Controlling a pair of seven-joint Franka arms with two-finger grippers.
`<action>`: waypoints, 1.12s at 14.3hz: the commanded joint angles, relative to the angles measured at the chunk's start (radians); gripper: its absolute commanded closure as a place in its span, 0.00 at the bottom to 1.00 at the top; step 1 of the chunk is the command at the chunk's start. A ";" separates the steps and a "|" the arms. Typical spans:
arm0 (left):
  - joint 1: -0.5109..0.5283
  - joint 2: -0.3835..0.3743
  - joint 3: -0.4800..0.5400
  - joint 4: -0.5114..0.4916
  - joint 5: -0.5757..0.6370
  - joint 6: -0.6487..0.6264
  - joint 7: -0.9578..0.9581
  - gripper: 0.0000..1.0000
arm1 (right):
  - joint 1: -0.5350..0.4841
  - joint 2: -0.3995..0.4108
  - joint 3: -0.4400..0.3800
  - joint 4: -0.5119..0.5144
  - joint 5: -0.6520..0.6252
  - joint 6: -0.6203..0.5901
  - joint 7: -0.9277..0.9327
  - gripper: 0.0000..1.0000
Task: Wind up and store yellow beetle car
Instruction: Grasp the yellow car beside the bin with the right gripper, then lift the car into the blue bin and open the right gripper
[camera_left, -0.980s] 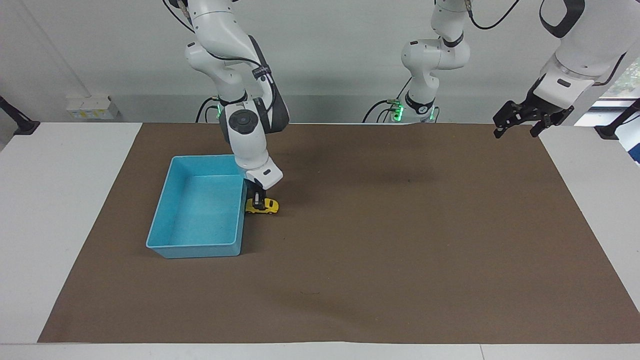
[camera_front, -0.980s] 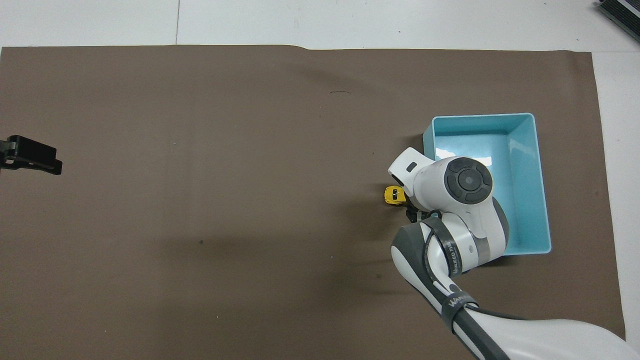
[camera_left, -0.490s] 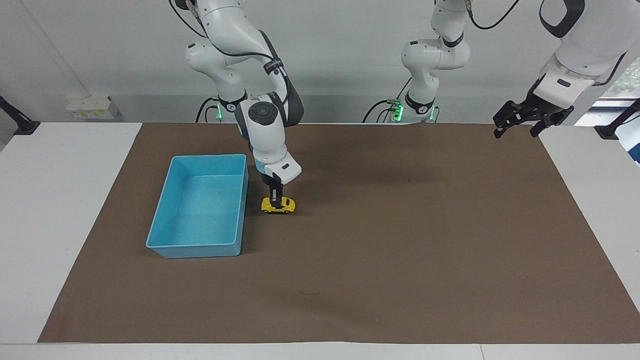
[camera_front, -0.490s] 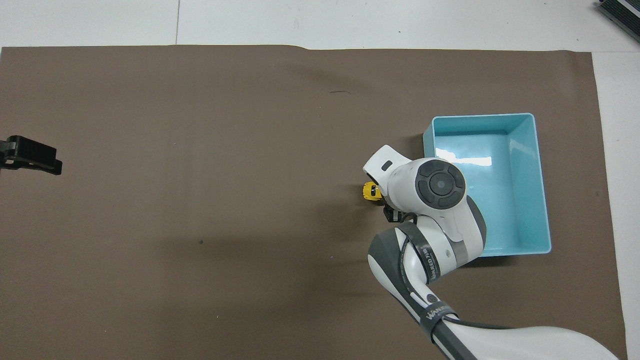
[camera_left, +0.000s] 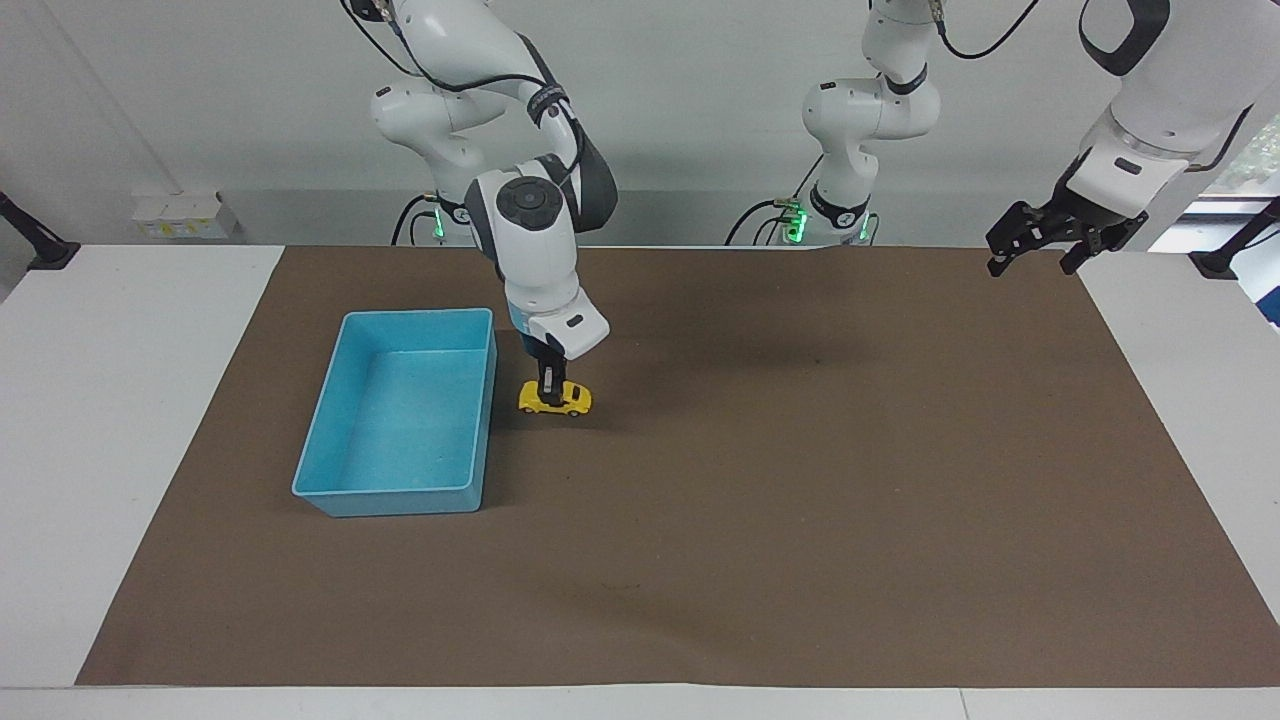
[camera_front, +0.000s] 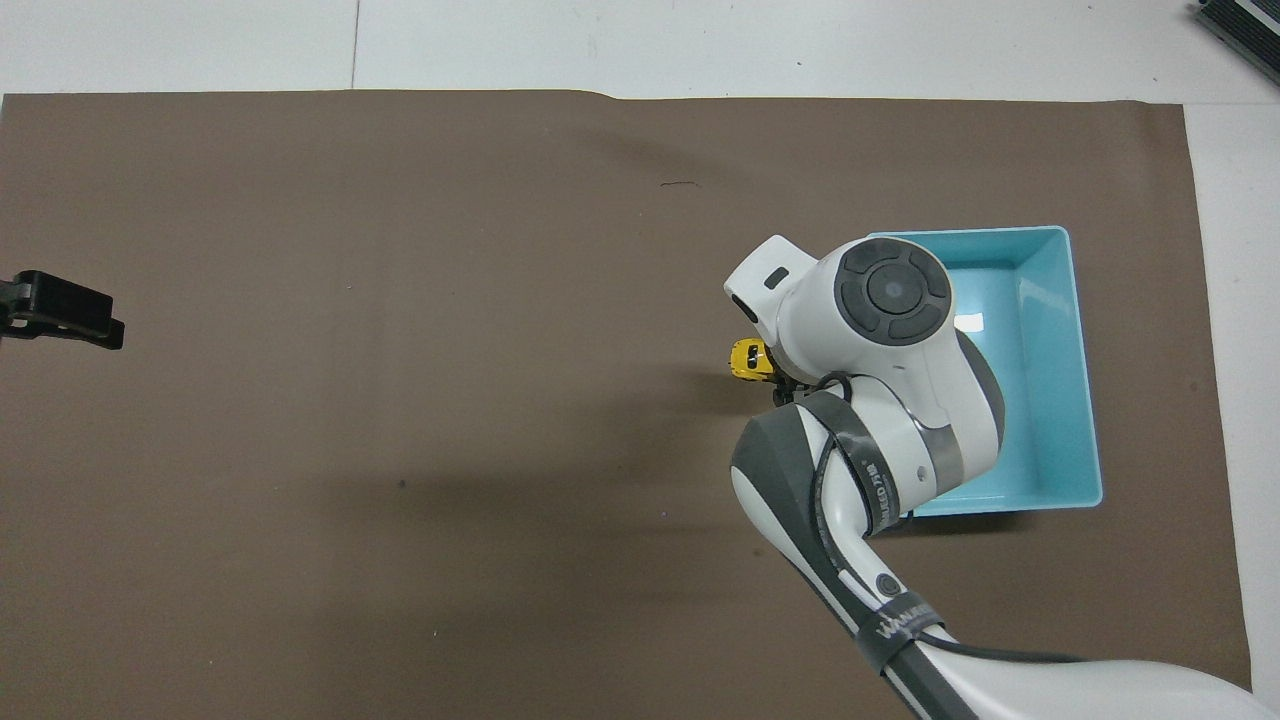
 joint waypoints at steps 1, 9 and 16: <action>0.009 -0.010 -0.008 0.002 0.002 -0.014 -0.010 0.00 | -0.049 -0.042 -0.003 0.027 -0.008 -0.078 -0.038 1.00; 0.009 -0.010 -0.008 0.001 0.002 -0.014 -0.010 0.00 | -0.232 -0.101 -0.005 -0.016 -0.007 -0.158 -0.318 1.00; 0.009 -0.010 -0.008 0.001 0.002 -0.014 -0.010 0.00 | -0.325 -0.207 -0.006 -0.253 -0.011 -0.015 -0.450 1.00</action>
